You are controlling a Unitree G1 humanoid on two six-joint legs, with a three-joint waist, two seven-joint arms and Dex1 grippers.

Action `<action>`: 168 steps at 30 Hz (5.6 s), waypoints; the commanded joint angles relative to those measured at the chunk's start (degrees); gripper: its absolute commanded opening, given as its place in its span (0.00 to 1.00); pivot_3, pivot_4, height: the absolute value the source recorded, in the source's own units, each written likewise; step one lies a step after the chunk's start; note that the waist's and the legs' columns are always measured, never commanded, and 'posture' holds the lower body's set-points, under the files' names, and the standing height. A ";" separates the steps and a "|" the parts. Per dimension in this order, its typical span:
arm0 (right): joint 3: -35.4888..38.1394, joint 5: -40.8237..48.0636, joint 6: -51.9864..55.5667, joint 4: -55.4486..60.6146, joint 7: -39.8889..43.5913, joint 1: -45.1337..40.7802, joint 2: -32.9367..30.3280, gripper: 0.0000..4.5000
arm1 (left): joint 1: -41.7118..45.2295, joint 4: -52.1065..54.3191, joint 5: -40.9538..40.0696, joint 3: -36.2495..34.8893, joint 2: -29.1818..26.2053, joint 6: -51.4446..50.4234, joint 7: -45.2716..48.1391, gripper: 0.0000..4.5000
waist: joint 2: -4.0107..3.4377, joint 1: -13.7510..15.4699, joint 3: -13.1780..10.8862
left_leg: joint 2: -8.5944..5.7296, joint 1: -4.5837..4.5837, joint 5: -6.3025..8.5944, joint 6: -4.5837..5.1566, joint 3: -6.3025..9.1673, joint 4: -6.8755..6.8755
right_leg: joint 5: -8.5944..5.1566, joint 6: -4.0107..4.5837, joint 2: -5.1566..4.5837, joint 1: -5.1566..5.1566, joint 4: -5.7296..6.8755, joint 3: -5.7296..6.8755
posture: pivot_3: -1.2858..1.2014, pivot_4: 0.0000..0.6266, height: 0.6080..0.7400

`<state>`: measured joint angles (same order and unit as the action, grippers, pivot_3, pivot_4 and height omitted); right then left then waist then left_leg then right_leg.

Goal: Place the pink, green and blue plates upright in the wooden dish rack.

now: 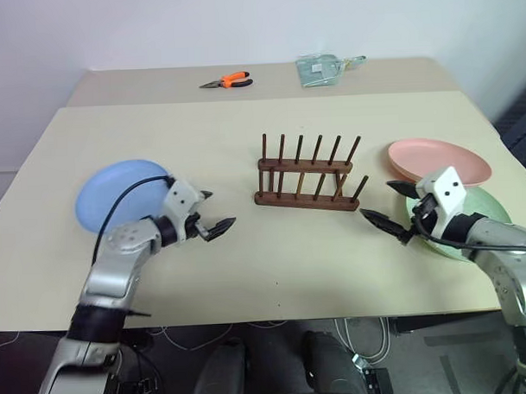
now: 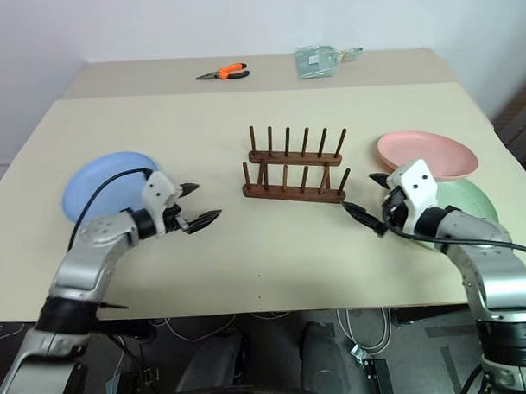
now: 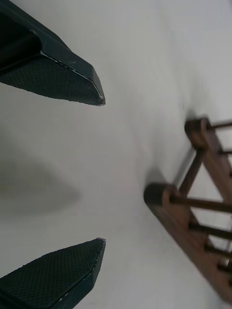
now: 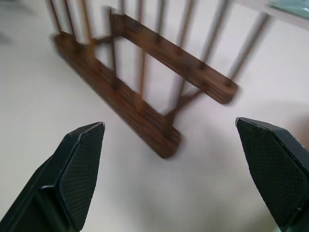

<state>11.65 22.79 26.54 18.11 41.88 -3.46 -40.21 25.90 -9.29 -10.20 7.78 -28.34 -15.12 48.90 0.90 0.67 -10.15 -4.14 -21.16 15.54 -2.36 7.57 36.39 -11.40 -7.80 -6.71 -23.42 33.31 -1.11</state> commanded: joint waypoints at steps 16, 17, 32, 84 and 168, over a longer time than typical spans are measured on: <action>-0.13 -2.90 3.45 19.94 -10.75 15.08 3.91 1.00 | 23.38 -45.98 10.33 7.06 15.73 25.44 10.94 0.19 | 0.06 0.09 0.06 | -0.07 -0.21 0.17 0.25 0.11 0.63 | -0.12 -0.37 -0.06 0.19 -0.03 0.11 | 0.52 0.24 1.00; 0.67 -2.52 3.78 19.81 -10.13 15.12 3.24 1.00 | 22.22 -43.75 10.23 7.17 15.28 25.61 11.65 0.17 | 0.04 -0.01 0.07 | -0.07 -0.20 0.17 0.25 0.11 0.65 | -0.12 -0.39 -0.06 0.18 -0.01 0.11 | 0.52 0.24 1.00; 4.56 -0.55 3.71 15.57 -0.18 18.71 -4.32 1.00 | 0.48 -1.13 4.23 7.68 3.69 8.90 18.96 0.40 | -0.03 0.26 0.09 | 0.00 -0.22 0.23 0.33 0.11 0.66 | -0.24 -0.21 -0.07 0.16 0.04 0.05 | 0.52 0.24 1.00; -7.81 -37.50 -24.49 -24.84 -11.08 -8.30 -19.46 0.95 | -10.16 22.81 -4.49 5.26 5.05 -6.74 -0.73 0.27 | -0.22 -0.12 0.20 | 0.00 -0.20 0.20 0.28 -0.10 0.67 | -0.18 -0.08 -0.08 0.10 0.02 0.02 | 0.52 0.24 1.00; 16.76 14.95 5.87 3.60 -23.11 -15.48 -0.49 0.00 | -11.33 23.32 -6.52 3.49 2.86 -6.59 -0.87 0.27 | -0.57 -0.54 -0.06 | 0.03 -0.25 0.28 0.42 -0.15 0.61 | -0.21 -0.15 -0.06 0.05 -0.11 -0.12 | 0.52 0.24 1.00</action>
<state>22.63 29.65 31.52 16.59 20.36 -14.36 -40.85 14.49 13.08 -16.66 12.36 -25.07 -23.03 48.23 0.32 0.13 -10.22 -4.09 -21.40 15.82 -1.94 7.44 37.00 -11.60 -7.94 -6.76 -23.37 33.21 -1.23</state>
